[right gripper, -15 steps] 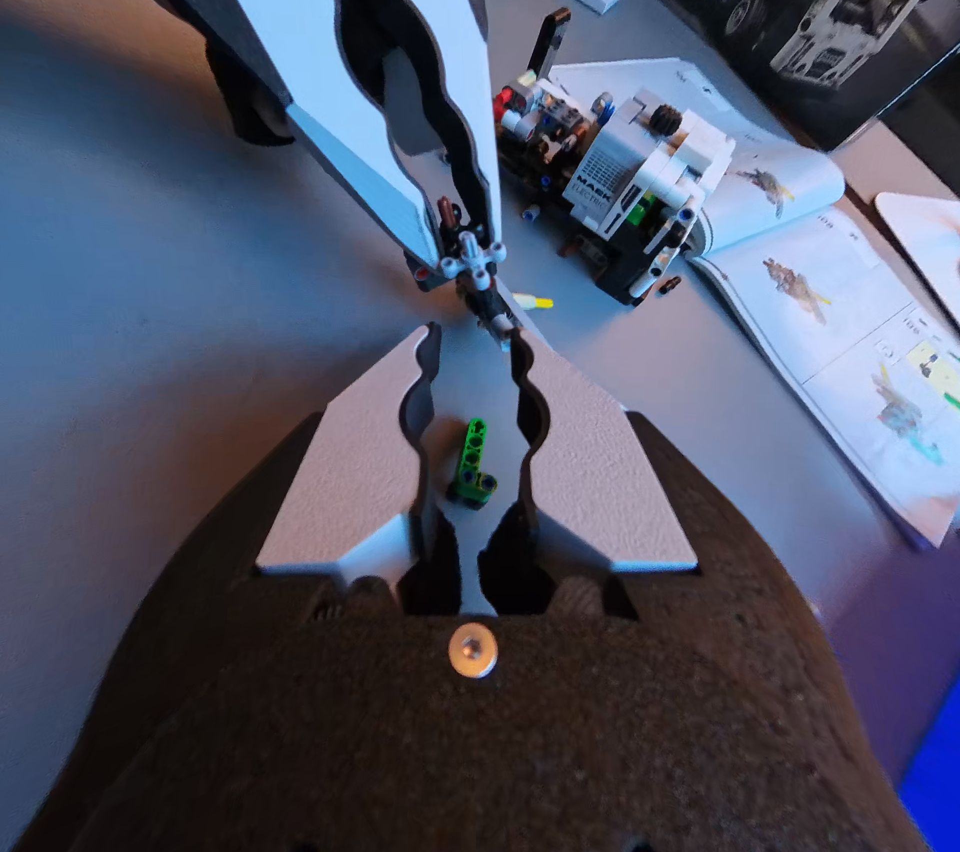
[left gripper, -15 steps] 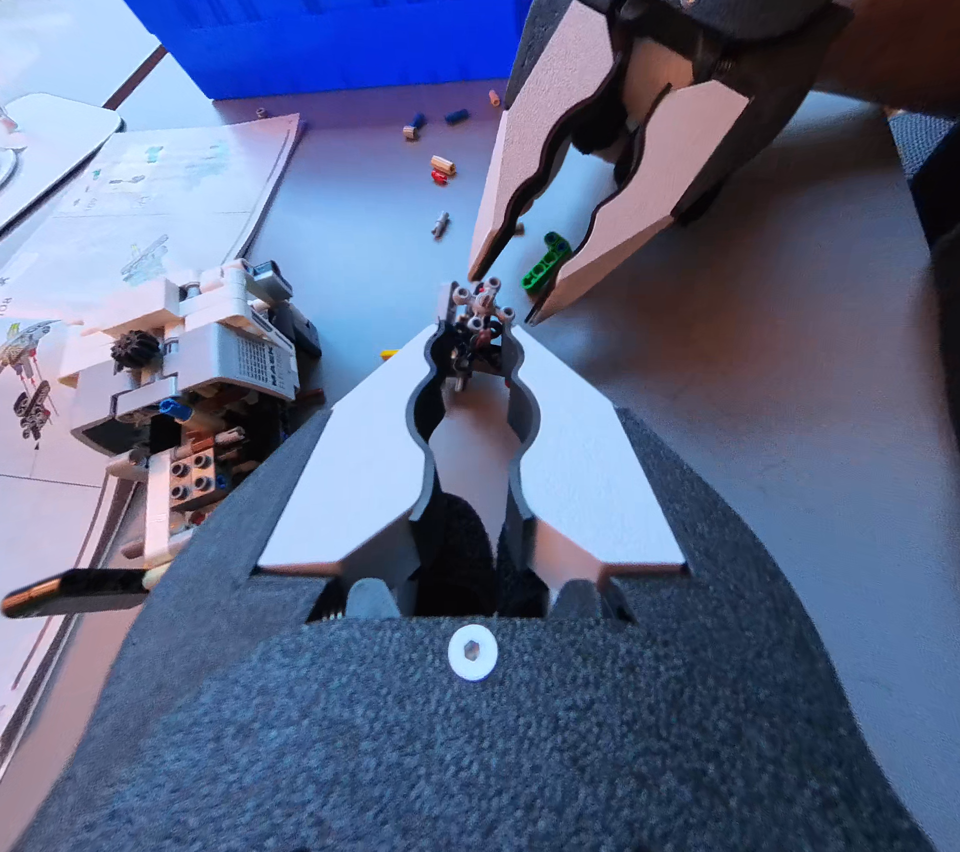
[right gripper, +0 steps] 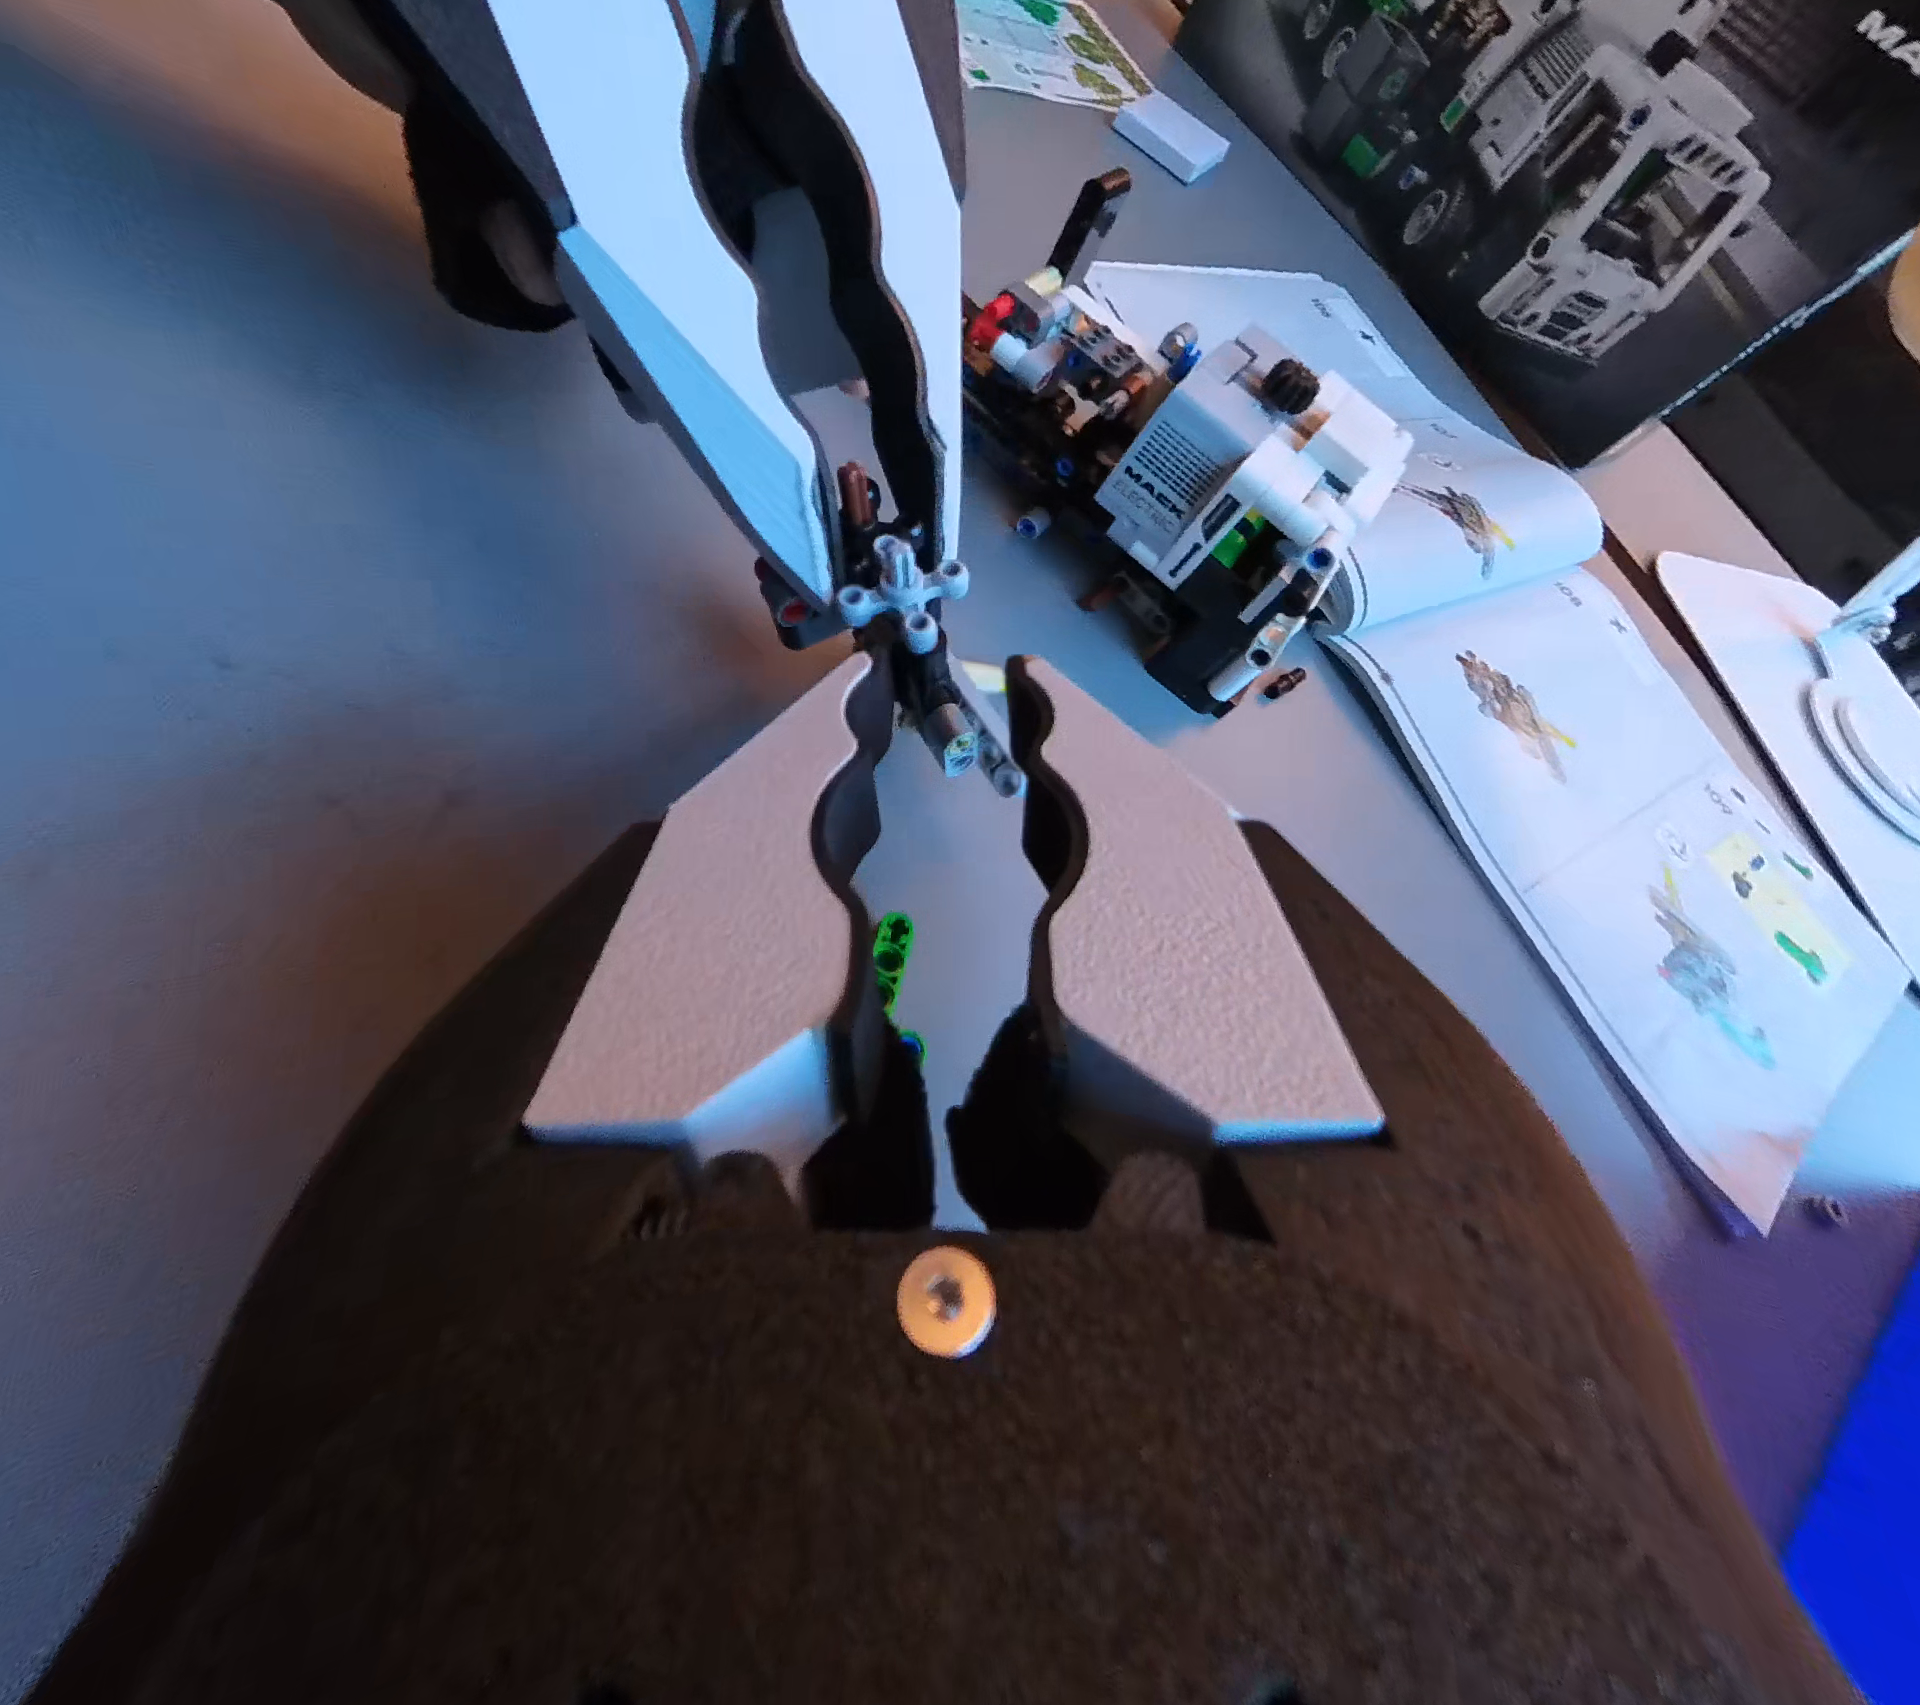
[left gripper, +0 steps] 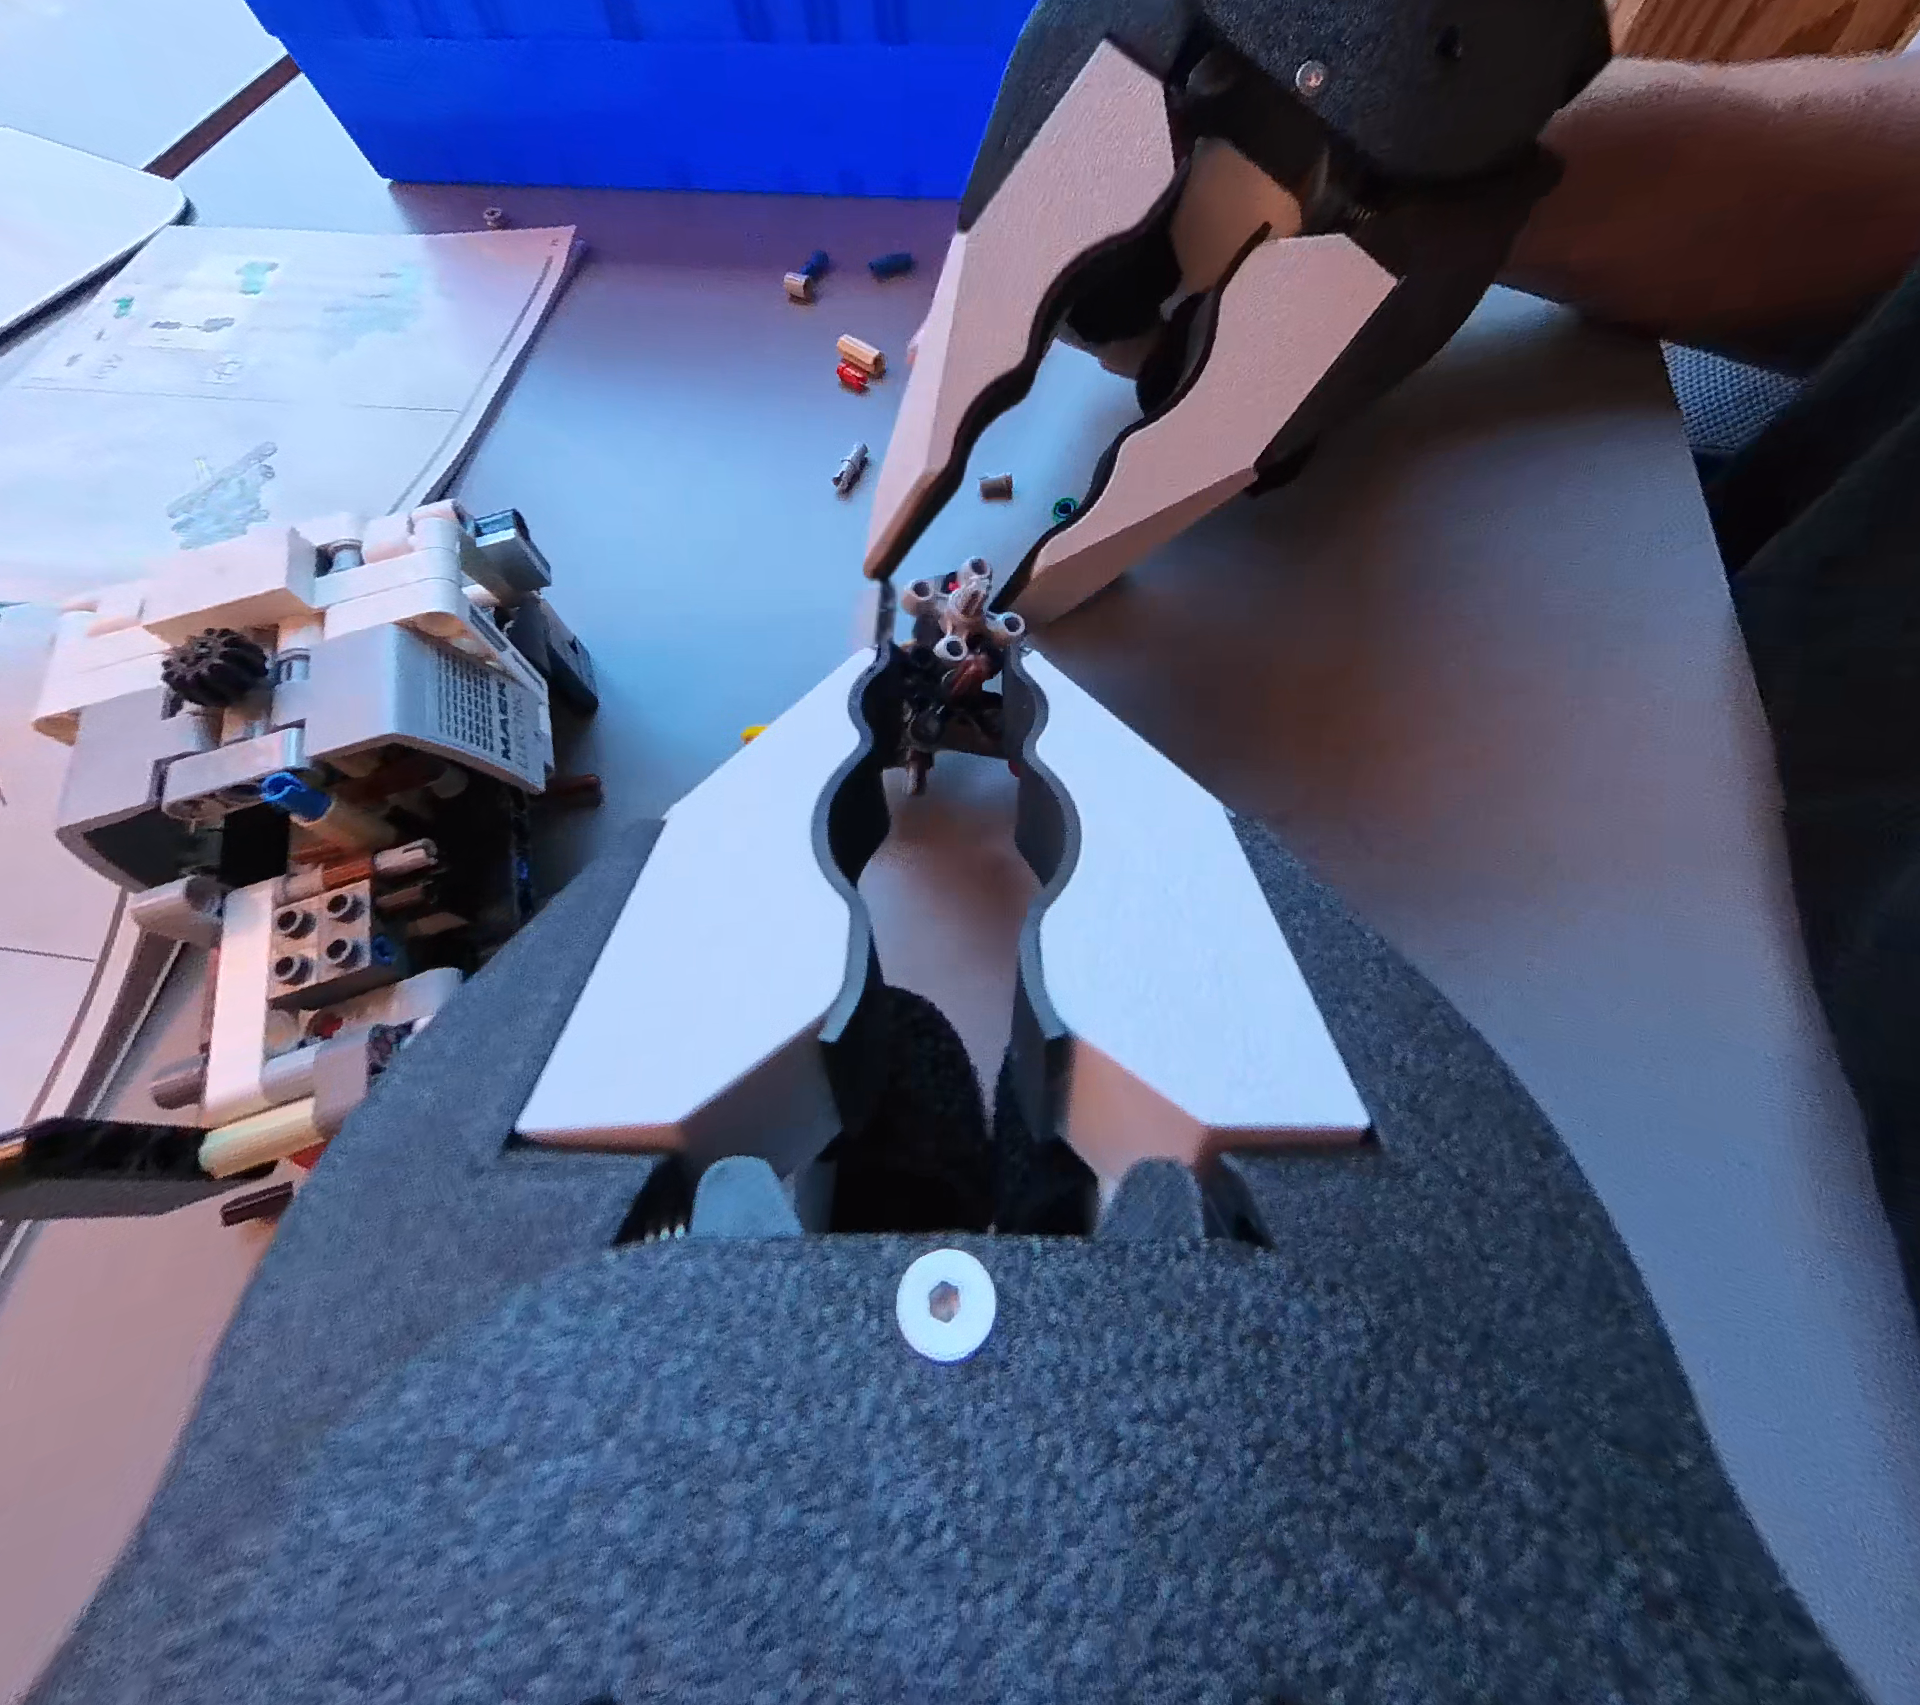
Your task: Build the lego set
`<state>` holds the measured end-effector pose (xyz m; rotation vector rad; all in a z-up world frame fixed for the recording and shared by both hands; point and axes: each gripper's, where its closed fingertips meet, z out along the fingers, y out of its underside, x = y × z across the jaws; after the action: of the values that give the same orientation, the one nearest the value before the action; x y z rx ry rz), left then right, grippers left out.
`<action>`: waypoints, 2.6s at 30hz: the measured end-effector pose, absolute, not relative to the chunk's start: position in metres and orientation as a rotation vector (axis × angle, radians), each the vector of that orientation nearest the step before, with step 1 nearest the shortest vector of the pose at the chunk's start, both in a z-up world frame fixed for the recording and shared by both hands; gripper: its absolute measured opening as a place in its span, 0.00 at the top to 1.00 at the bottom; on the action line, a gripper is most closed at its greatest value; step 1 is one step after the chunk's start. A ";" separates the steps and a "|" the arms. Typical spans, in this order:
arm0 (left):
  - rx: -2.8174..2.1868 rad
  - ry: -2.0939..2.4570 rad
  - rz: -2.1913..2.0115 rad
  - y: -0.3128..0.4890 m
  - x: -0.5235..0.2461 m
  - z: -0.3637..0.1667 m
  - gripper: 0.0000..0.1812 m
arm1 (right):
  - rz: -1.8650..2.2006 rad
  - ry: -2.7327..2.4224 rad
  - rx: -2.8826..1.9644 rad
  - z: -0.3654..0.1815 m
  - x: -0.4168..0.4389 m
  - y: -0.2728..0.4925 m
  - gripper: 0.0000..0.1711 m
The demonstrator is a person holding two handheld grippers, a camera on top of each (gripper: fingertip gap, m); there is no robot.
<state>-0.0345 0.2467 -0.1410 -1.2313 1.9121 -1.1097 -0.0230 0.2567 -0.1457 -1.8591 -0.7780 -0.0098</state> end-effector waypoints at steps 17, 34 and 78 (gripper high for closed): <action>-1.195 1.793 -1.126 0.248 -0.051 -0.110 0.86 | 0.057 -0.694 -1.908 -0.129 -0.039 0.251 0.96; -1.039 1.896 -1.342 0.234 -0.055 -0.115 0.76 | 0.289 -0.569 -1.720 -0.081 -0.049 0.236 0.96; -1.668 1.449 -2.200 0.244 -0.039 -0.069 0.94 | 0.053 -0.532 -1.797 -0.057 -0.025 0.244 0.87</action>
<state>-0.0387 0.2443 -0.0695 -1.6676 1.4489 -2.2002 -0.0255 0.2437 -0.0566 -1.7975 -0.5317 0.0534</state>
